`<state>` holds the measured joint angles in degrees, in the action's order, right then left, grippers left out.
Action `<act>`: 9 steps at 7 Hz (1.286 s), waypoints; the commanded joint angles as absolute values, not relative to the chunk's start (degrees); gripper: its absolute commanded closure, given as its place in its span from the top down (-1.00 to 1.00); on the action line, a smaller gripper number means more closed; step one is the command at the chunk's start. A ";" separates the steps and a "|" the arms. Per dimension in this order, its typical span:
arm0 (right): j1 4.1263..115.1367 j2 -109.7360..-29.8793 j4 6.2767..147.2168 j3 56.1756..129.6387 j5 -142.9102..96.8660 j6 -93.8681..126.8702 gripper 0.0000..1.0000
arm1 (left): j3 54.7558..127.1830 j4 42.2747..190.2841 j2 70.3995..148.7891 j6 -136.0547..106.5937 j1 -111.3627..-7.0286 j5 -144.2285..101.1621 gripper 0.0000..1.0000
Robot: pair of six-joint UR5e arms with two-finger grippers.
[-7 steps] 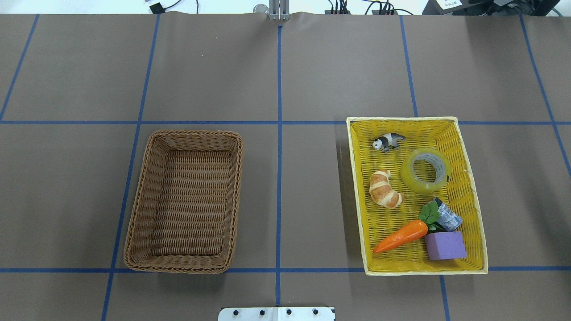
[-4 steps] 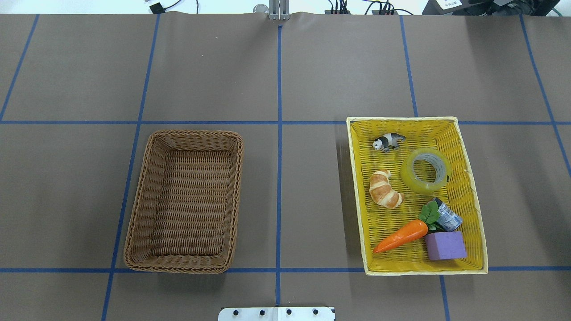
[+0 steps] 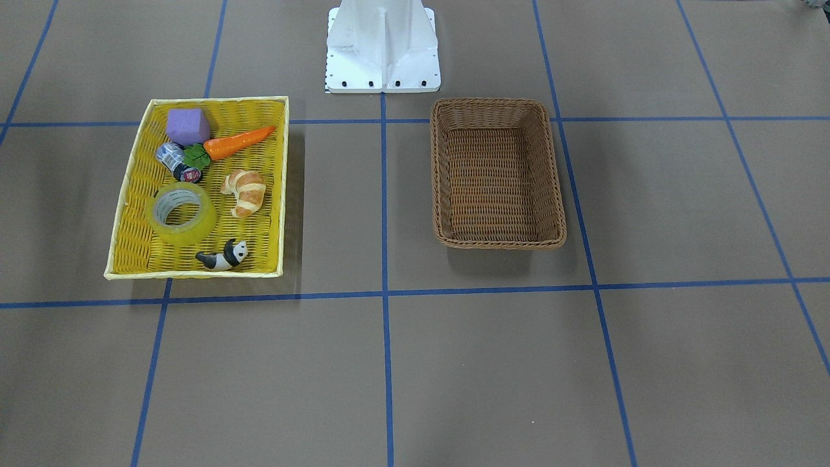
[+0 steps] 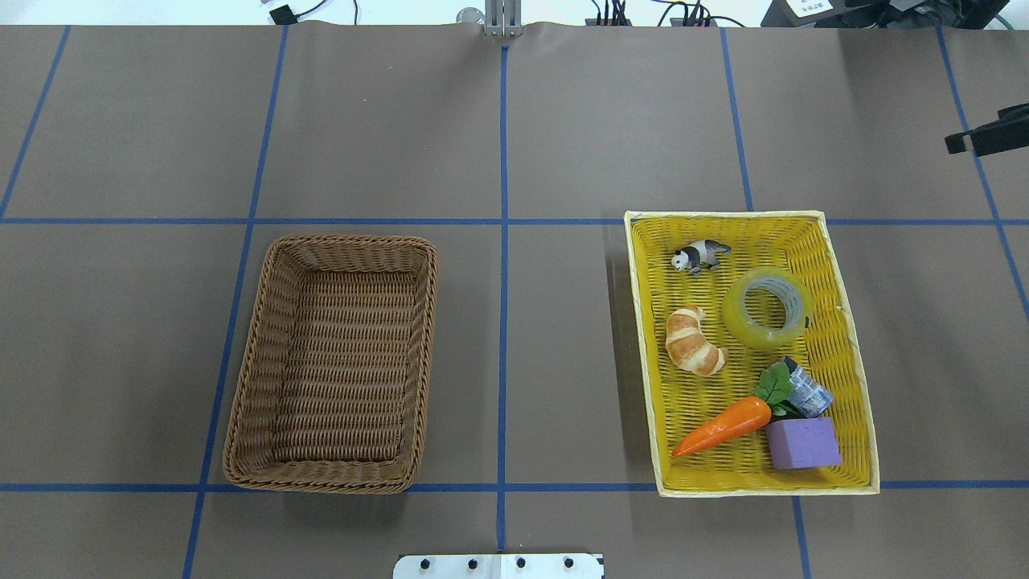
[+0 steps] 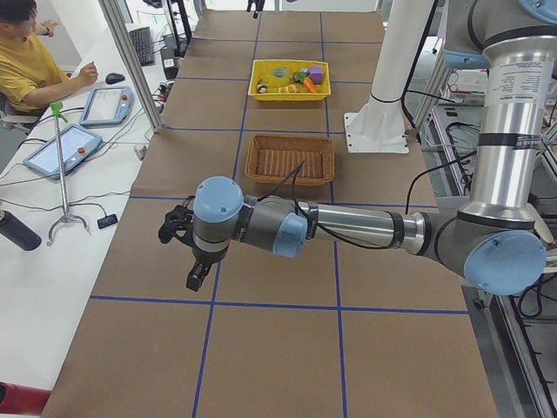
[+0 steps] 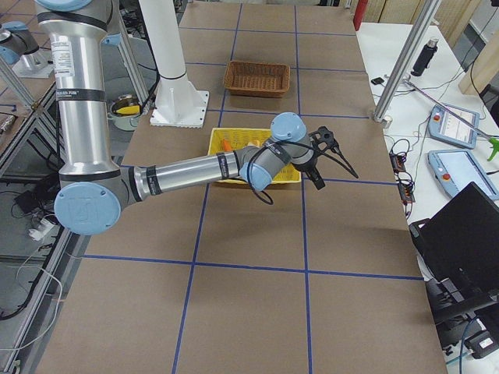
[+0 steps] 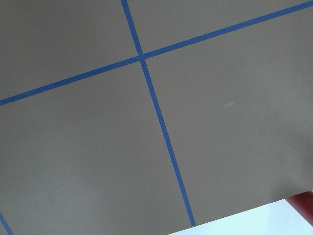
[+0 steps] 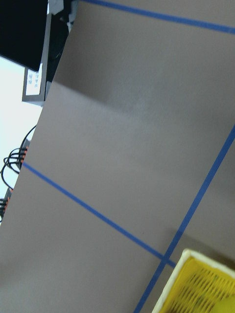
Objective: Move tape to another basket
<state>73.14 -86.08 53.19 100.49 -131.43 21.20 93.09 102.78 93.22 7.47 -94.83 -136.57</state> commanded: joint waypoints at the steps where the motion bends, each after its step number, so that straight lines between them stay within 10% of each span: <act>1: 61.23 -84.46 55.61 103.87 -120.65 30.55 0.91 | 92.91 106.24 92.64 7.12 -94.83 -136.50 0.99; 9: 45.79 -84.99 67.50 105.04 -110.57 17.43 0.67 | 91.93 106.61 92.72 5.89 -94.75 -136.49 0.99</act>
<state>45.84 -84.87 67.53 106.30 -110.58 21.02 91.89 106.61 92.71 6.28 -94.75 -136.49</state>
